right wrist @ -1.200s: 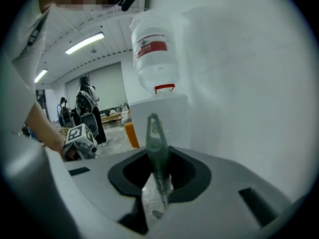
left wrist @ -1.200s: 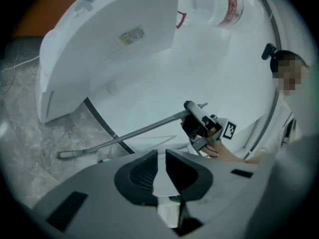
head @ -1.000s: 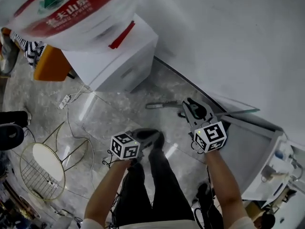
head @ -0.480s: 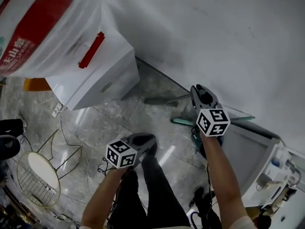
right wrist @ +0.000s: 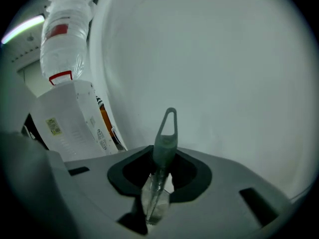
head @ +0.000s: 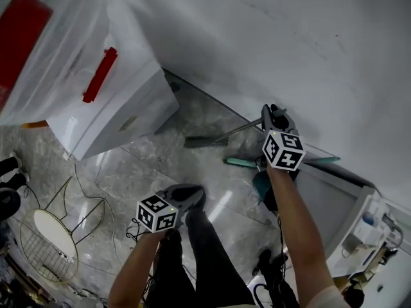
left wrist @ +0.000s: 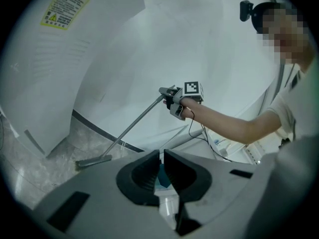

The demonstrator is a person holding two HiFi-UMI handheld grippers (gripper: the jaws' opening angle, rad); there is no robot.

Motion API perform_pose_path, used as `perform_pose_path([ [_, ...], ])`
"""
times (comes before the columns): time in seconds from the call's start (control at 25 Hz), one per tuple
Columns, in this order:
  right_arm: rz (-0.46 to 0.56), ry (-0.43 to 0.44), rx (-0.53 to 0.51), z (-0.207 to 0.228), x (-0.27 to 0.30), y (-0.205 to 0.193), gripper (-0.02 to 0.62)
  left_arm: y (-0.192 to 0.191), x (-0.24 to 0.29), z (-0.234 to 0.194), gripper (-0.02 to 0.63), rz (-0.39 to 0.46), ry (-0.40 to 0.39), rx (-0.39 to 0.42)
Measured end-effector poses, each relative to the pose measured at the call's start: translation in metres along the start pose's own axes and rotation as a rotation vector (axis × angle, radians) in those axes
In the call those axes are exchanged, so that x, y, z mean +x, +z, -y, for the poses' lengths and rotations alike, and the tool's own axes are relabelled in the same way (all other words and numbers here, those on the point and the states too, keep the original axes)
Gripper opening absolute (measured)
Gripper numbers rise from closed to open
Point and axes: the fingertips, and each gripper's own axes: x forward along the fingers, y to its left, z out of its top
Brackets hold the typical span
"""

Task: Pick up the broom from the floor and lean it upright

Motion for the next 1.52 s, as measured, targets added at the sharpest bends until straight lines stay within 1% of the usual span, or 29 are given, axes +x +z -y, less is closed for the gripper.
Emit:
perform_pose_path([
  [0.2, -0.020, -0.007, -0.016, 0.013, 0.015, -0.001, 0.095, -0.003, 0.001, -0.004, 0.028, 0.001, 0.003, -0.018],
  [0.28, -0.043, -0.019, -0.014, 0.019, 0.022, -0.002, 0.098, -0.002, 0.003, -0.007, 0.029, 0.006, 0.005, -0.022],
  [0.44, -0.092, -0.018, 0.016, 0.021, 0.032, -0.014, 0.136, -0.001, 0.008, -0.015, 0.028, 0.011, 0.009, -0.035],
  [0.56, -0.116, -0.006, 0.023, 0.020, 0.033, -0.025, 0.183, -0.002, 0.013, -0.013, 0.028, 0.007, 0.001, -0.038],
  [0.64, -0.131, -0.001, 0.030, 0.020, 0.032, -0.033, 0.199, -0.002, 0.015, -0.010, 0.028, -0.004, -0.003, -0.029],
  [0.76, -0.130, -0.005, 0.034, 0.023, 0.026, -0.036, 0.200, 0.001, 0.013, -0.007, 0.028, -0.014, -0.004, -0.013],
  [0.96, -0.120, 0.008, 0.033, 0.019, -0.001, -0.027, 0.198, 0.017, 0.000, 0.001, 0.028, 0.000, 0.012, 0.016],
  [1.04, -0.112, 0.027, 0.023, 0.013, -0.017, -0.022, 0.189, 0.024, -0.009, 0.007, 0.028, 0.002, 0.020, 0.048],
  [1.16, -0.092, 0.064, 0.004, -0.002, -0.044, -0.015, 0.157, 0.034, -0.023, 0.019, 0.029, 0.007, 0.019, 0.087],
  [1.28, -0.075, 0.107, -0.004, -0.019, -0.075, -0.009, 0.116, 0.039, -0.033, 0.034, 0.028, 0.015, 0.006, 0.120],
  [1.36, -0.064, 0.139, -0.010, -0.032, -0.098, -0.007, 0.096, 0.039, -0.038, 0.047, 0.029, 0.024, -0.010, 0.157],
  [1.52, -0.026, 0.188, -0.025, -0.069, -0.140, -0.005, 0.023, 0.039, -0.057, 0.055, 0.028, 0.038, -0.024, 0.249],
])
